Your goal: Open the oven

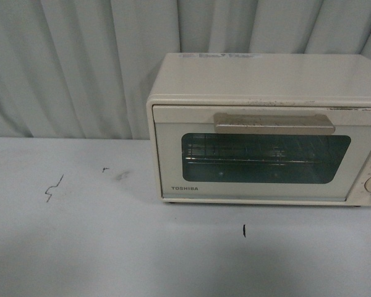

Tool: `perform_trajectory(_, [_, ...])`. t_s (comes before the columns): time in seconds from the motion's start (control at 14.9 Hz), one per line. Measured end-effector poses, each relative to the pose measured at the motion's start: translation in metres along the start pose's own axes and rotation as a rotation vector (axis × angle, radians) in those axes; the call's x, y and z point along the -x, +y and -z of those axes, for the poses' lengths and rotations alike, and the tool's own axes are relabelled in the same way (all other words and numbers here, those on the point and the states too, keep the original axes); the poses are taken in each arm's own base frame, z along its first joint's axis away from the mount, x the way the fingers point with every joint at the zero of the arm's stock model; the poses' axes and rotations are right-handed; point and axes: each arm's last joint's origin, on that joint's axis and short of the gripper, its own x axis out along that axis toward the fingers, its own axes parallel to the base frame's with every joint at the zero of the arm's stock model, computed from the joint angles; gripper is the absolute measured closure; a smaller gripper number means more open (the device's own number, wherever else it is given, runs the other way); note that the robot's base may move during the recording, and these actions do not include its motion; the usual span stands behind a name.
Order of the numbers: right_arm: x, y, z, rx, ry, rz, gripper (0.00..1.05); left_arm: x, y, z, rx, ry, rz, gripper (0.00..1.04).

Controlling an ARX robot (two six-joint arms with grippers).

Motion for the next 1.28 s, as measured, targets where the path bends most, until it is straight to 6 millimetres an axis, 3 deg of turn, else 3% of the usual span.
perform_trajectory(0.4, [0.000,0.000,0.000,0.000,0.000,0.000,0.06,0.000,0.000,0.001,0.001,0.008,0.001,0.07])
perform_trajectory(0.54, [0.000,0.000,0.000,0.000,-0.002,-0.001,0.06,-0.003,0.004,-0.010,0.188,0.479,-0.003,0.07])
perform_trajectory(0.74, [0.000,0.000,0.000,0.000,0.000,0.000,0.06,-0.030,-0.007,-0.034,0.386,0.502,0.062,0.07])
perform_trajectory(1.01, [0.000,0.000,0.000,0.000,0.000,0.000,0.06,-0.080,-0.052,0.000,0.557,0.675,0.167,0.07])
perform_trajectory(1.28, [0.000,0.000,0.000,0.000,0.000,0.000,0.06,-0.100,-0.092,0.049,0.668,0.858,0.199,0.07])
